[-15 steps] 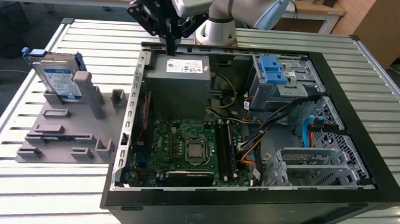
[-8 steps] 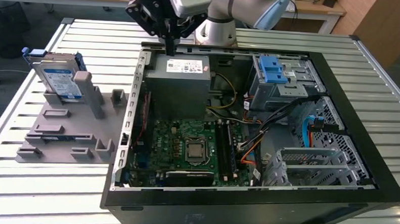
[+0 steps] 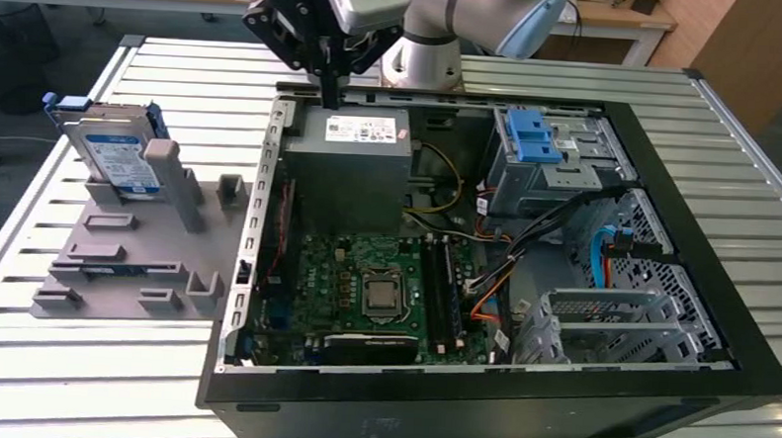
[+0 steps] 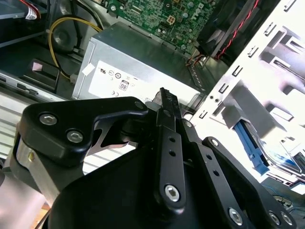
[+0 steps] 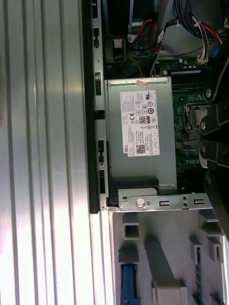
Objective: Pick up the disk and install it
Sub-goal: 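Reach for the disk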
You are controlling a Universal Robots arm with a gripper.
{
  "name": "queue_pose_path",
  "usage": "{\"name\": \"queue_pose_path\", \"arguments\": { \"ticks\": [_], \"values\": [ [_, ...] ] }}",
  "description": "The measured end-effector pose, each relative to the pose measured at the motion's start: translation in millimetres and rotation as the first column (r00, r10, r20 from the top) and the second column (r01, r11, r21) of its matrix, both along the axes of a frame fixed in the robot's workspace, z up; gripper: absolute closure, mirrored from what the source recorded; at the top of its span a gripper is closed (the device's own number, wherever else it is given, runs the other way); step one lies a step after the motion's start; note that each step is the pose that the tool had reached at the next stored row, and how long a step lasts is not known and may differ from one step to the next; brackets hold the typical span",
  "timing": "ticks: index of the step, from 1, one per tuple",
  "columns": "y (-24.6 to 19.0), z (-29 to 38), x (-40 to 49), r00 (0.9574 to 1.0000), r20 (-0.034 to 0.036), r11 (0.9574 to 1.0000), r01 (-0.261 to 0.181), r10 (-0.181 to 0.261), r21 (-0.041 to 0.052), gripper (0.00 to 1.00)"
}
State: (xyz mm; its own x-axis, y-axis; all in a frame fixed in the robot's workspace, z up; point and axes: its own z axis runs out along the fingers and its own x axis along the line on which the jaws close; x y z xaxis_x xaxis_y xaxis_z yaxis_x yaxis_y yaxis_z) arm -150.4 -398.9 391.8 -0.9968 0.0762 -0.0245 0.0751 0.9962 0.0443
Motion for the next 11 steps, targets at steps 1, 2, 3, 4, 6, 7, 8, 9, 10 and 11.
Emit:
{"name": "queue_pose_path", "arguments": {
  "ticks": [1, 2, 3, 4, 6, 7, 8, 9, 10, 11],
  "values": [
    [0.0, 0.0, -0.3, 1.0, 0.0, 1.0, 0.0, 0.0, 0.0, 0.89],
    [0.0, -0.1, -0.5, 1.0, 0.0, 1.0, 0.0, 0.0, 0.0, 0.89],
    [0.0, -0.1, -0.7, 1.0, 0.0, 1.0, 0.0, 0.0, 0.0001, 0.89],
    [0.0, -0.1, -1.0, 1.0, 0.0, 1.0, 0.0, 0.0, 0.0, 0.89],
    [0.0, -0.2, -1.5, 1.0, 0.0, 1.0, 0.0, 0.0, 0.0, 0.89],
    [0.0, -0.2, -1.7, 1.0, 0.0, 1.0, 0.0, 0.0, 0.0001, 0.89],
    [0.0, -0.2, -2.0, 1.0, 0.0, 1.0, 0.0, 0.0, 0.0001, 0.89],
    [0.0, -0.2, -2.3, 1.0, 0.0, 1.0, 0.0, 0.0, 0.0, 0.89],
    [0.0, -0.3, -2.6, 1.0, 0.0, 1.0, 0.0, 0.0, 0.0, 0.89],
    [0.0, -0.3, -2.9, 1.0, 0.0, 1.0, 0.0, 0.0, 0.0001, 0.89]
  ]
}}
